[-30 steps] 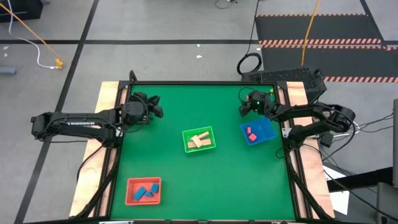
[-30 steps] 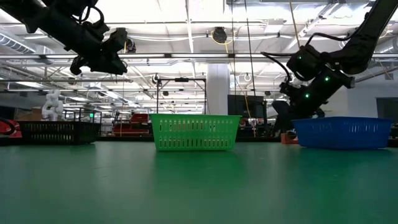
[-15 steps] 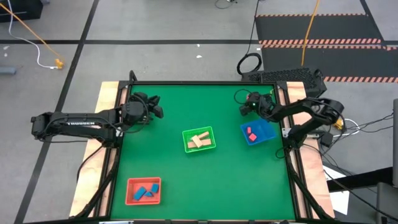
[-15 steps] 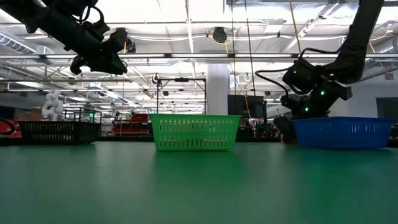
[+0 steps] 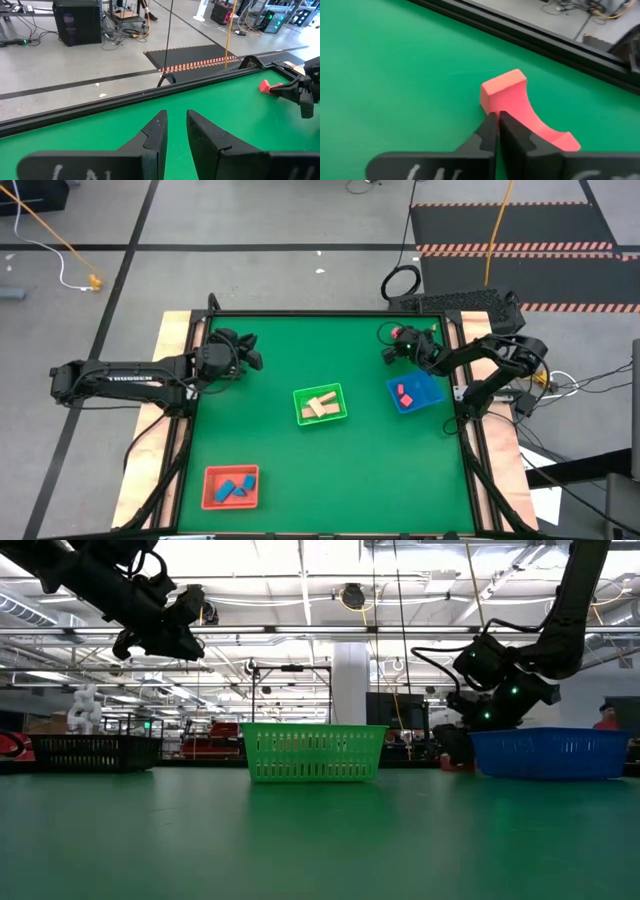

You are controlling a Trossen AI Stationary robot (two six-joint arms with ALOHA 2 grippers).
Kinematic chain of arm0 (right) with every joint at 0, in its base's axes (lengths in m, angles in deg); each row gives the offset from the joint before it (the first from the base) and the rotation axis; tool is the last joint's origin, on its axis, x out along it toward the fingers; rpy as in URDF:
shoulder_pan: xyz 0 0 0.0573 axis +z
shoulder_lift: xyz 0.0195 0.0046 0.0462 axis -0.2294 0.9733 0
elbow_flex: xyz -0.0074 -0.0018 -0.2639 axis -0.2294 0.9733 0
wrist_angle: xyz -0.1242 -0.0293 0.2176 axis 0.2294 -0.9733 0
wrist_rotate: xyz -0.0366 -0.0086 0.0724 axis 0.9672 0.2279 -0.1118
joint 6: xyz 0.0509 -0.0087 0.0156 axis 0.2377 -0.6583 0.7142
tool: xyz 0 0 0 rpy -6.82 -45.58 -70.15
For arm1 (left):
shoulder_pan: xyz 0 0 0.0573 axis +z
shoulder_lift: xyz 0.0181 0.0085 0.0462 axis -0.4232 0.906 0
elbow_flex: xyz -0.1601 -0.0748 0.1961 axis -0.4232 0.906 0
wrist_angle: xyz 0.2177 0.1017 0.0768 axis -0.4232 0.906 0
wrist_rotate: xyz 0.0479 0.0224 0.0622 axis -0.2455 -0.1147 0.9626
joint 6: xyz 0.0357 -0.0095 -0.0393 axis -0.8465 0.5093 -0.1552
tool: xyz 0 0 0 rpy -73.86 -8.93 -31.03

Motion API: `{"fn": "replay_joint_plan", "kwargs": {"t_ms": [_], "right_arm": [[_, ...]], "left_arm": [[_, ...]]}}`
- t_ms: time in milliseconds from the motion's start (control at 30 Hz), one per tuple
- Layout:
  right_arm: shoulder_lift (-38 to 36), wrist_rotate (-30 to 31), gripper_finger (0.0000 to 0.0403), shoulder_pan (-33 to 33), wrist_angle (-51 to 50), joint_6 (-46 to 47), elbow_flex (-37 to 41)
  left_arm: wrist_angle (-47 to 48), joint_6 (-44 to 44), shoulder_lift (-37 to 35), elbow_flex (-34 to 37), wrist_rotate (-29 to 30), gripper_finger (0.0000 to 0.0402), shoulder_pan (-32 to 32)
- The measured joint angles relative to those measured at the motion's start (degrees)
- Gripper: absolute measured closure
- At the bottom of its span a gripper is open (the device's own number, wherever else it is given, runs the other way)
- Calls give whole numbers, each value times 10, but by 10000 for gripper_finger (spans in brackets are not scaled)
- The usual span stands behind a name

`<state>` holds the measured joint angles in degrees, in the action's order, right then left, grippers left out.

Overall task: Sort & place blocks by color
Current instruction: Put the red block into the blue bin

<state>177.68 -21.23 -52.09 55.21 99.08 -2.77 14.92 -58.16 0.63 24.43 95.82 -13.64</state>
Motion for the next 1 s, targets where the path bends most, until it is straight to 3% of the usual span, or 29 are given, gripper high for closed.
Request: {"fn": "replay_joint_plan", "kwargs": {"t_ms": [267,400,700,867,1000], "right_arm": [[-16,-102,402,0,29,27,2],[-57,-106,380,0,28,23,1],[-162,-181,258,0,28,32,1],[-155,-216,176,22,28,67,1],[-120,-209,139,43,38,32,1]], "left_arm": [[0,0,0,0,0,330,0],[1,0,0,0,-10,330,0],[2,0,0,0,-22,330,0],[2,0,0,0,-22,330,0],[2,0,0,0,-22,330,0]]}}
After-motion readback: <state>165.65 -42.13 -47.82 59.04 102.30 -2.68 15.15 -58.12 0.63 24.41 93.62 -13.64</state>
